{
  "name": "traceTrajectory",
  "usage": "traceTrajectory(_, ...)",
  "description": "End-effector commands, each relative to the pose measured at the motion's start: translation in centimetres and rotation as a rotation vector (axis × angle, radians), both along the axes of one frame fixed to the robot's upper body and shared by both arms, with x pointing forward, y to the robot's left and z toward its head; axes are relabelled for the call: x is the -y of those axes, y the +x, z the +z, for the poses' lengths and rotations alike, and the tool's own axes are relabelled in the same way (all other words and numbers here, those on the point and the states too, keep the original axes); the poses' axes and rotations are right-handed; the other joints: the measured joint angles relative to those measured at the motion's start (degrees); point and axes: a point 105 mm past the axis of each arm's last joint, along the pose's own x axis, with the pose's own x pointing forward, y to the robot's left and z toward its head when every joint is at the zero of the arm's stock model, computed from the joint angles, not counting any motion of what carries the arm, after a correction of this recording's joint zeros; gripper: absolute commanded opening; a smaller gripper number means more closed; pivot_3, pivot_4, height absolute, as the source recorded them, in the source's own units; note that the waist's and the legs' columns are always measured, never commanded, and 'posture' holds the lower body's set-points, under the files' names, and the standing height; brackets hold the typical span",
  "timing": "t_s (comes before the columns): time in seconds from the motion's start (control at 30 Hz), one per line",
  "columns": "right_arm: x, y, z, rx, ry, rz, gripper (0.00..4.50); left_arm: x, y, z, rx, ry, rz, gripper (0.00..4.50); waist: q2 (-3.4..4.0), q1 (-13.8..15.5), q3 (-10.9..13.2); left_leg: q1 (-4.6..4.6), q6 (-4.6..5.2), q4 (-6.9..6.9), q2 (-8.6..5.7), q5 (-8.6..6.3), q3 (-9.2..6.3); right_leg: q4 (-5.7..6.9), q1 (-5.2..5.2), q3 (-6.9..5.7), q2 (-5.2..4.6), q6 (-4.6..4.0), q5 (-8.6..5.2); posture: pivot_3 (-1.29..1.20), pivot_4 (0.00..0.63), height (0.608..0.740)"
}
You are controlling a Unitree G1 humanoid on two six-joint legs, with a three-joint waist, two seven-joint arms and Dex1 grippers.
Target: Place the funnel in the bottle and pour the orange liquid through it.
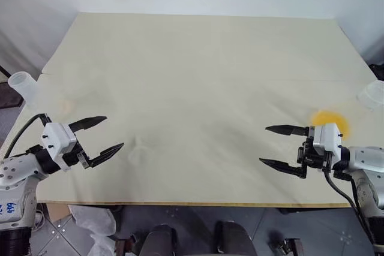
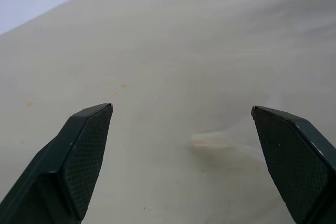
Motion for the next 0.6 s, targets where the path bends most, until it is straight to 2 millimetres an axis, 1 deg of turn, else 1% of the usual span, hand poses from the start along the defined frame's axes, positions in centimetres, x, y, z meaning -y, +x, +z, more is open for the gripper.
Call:
traceTrajectory(0.03,-0.2,0.5,0.6,0.033,0.02,0.0,4.48,0.0,-0.6,1.1,0.058,-0.012,0.023,4.5,0.0,0.04,0.0,0.0,0.0,0.0,0.0,0.0,-0.01,0.01,0.0,0.0,0.0,0.0,0.0,0.0,0.15,0.74)
traceTrajectory(0.13,-0.7,0.9,0.8,0.038,0.048,0.002,4.48,-0.4,-0.6,1.2,0.054,-0.064,0.091,4.5,0.0,0.03,0.0,0.01,0.0,0.0,0.03,0.0,-0.02,0.01,0.0,-0.01,0.01,0.0,0.0,0.0,0.15,0.74)
traceTrajectory(0.2,-1.4,1.5,1.3,0.047,0.1,-0.004,4.48,-1.2,-0.6,1.5,0.076,-0.125,0.165,4.5,0.0,0.06,0.0,0.01,0.0,0.0,0.03,0.0,-0.04,0.03,0.0,-0.01,0.0,0.0,0.0,0.0,0.15,0.74)
traceTrajectory(0.23,-2.1,1.8,1.7,0.056,0.139,-0.003,4.48,-2.0,-0.8,1.4,0.078,-0.167,0.231,4.5,0.0,0.03,0.0,0.01,0.0,0.01,0.02,0.0,-0.03,0.03,0.0,0.0,-0.01,0.0,0.0,0.0,0.15,0.74)
traceTrajectory(0.3,-3.9,2.6,2.8,0.087,0.22,0.006,4.48,-4.6,-1.1,0.7,0.082,-0.247,0.425,4.5,-0.01,-0.48,0.0,0.02,0.0,0.01,0.06,0.0,-0.03,0.03,0.01,0.01,-0.01,0.0,0.0,0.0,0.15,0.74)
traceTrajectory(0.33,-4.8,2.9,3.3,0.101,0.257,0.01,4.48,-5.6,-1.5,0.4,0.094,-0.277,0.496,4.5,-0.01,-0.66,0.0,0.03,-0.01,0.0,0.06,0.0,-0.02,0.03,0.01,0.02,0.0,0.0,0.0,0.0,0.15,0.74)
traceTrajectory(0.37,-5.5,3.1,3.6,0.108,0.279,0.014,4.48,-6.2,-2.0,0.2,0.107,-0.306,0.539,4.5,0.0,-0.83,0.0,0.04,-0.01,-0.01,0.07,0.0,-0.03,0.08,-0.01,0.01,0.0,0.0,0.0,0.0,0.15,0.74)
traceTrajectory(0.4,-6.4,3.2,4.0,0.116,0.3,0.025,4.48,-7.1,-2.7,0.1,0.136,-0.362,0.605,4.5,0.0,-0.79,0.01,0.04,-0.02,-0.01,0.09,0.0,-0.05,0.1,-0.02,-0.01,0.02,0.0,0.0,0.0,0.15,0.74)
traceTrajectory(0.53,-9.8,3.5,5.3,0.14,0.358,0.087,4.48,-10.6,-6.0,-0.9,0.206,-0.513,0.872,4.5,-0.04,-0.78,0.0,0.03,-0.01,0.01,0.19,-0.01,-0.09,0.1,-0.01,0.0,-0.06,0.0,0.0,0.0,0.15,0.74)
traceTrajectory(0.6,-10.9,3.4,5.7,0.143,0.368,0.111,4.48,-11.9,-7.3,-1.5,0.217,-0.561,0.981,4.5,-0.04,-0.64,0.0,0.03,-0.01,0.01,0.19,-0.01,-0.11,0.09,-0.01,0.01,-0.06,0.0,0.0,0.0,0.15,0.74)
